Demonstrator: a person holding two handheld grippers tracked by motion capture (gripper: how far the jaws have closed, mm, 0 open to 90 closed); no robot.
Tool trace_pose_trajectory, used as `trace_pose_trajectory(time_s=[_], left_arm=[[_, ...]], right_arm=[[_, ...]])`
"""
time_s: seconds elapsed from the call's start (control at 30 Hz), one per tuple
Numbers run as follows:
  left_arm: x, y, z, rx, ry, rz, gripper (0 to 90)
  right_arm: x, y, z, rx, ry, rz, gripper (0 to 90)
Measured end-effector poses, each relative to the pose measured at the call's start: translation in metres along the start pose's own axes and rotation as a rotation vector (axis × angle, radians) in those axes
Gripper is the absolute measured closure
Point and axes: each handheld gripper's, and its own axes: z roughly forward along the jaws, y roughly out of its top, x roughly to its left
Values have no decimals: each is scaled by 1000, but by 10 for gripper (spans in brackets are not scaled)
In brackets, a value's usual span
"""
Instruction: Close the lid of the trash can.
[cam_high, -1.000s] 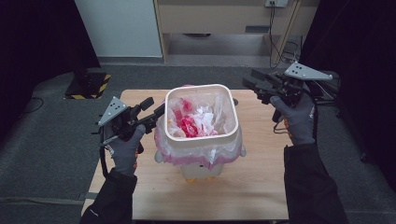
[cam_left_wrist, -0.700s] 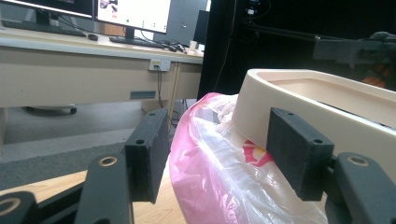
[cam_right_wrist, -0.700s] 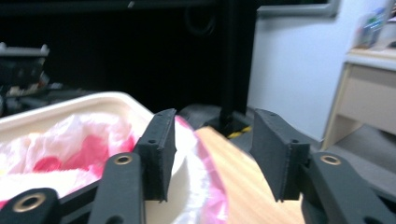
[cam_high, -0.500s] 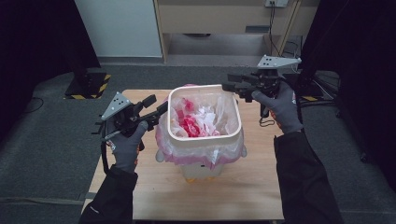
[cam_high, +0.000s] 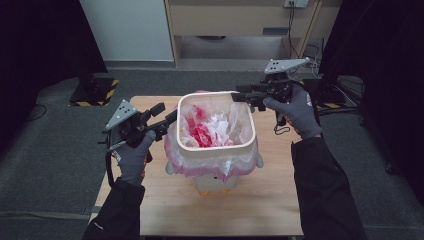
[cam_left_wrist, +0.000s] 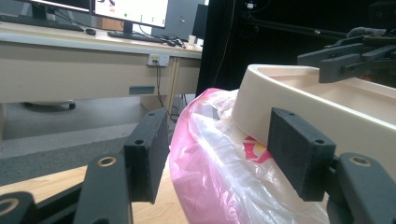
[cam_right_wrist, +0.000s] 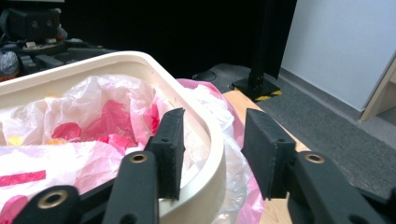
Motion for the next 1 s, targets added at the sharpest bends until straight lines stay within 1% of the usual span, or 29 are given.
trace_pose_trajectory(time_s=[0.03,0.13,0.17,0.2,0.23,0.27,0.3,0.33,0.4,0.53,0.7,0.77,0.83,1.0], left_arm=[[0,0,0,0,0,1,380],[0,1,1,-1,-3,1,379],[0,1,1,-3,-5,0,379],[0,1,1,-2,-10,0,376],[0,1,1,-2,-6,4,377],[-1,1,1,-2,-2,6,379],[0,1,1,-4,-8,0,378],[0,1,0,-5,-12,-4,374],[0,1,-1,-5,-12,3,375],[-1,2,0,-11,-15,4,376],[-3,1,1,-4,-22,9,374],[-2,2,0,-4,-21,9,369],[-1,3,-2,-13,-17,6,364],[-2,13,-9,-66,5,-5,353]], right_arm=[[0,1,0,6,10,4,637],[1,2,4,33,11,3,625],[2,1,7,59,5,-2,604],[2,1,10,68,0,-4,641],[3,1,11,67,4,-23,687],[4,2,12,63,-2,-31,705],[4,2,11,62,-5,-22,733],[3,2,11,60,-7,-15,739],[3,3,9,57,-2,-8,742],[4,4,7,50,-7,-12,746],[1,2,7,79,-15,-21,756],[2,2,7,74,-15,-26,758],[3,1,8,64,-22,-39,761],[8,2,6,51,-60,-98,763]])
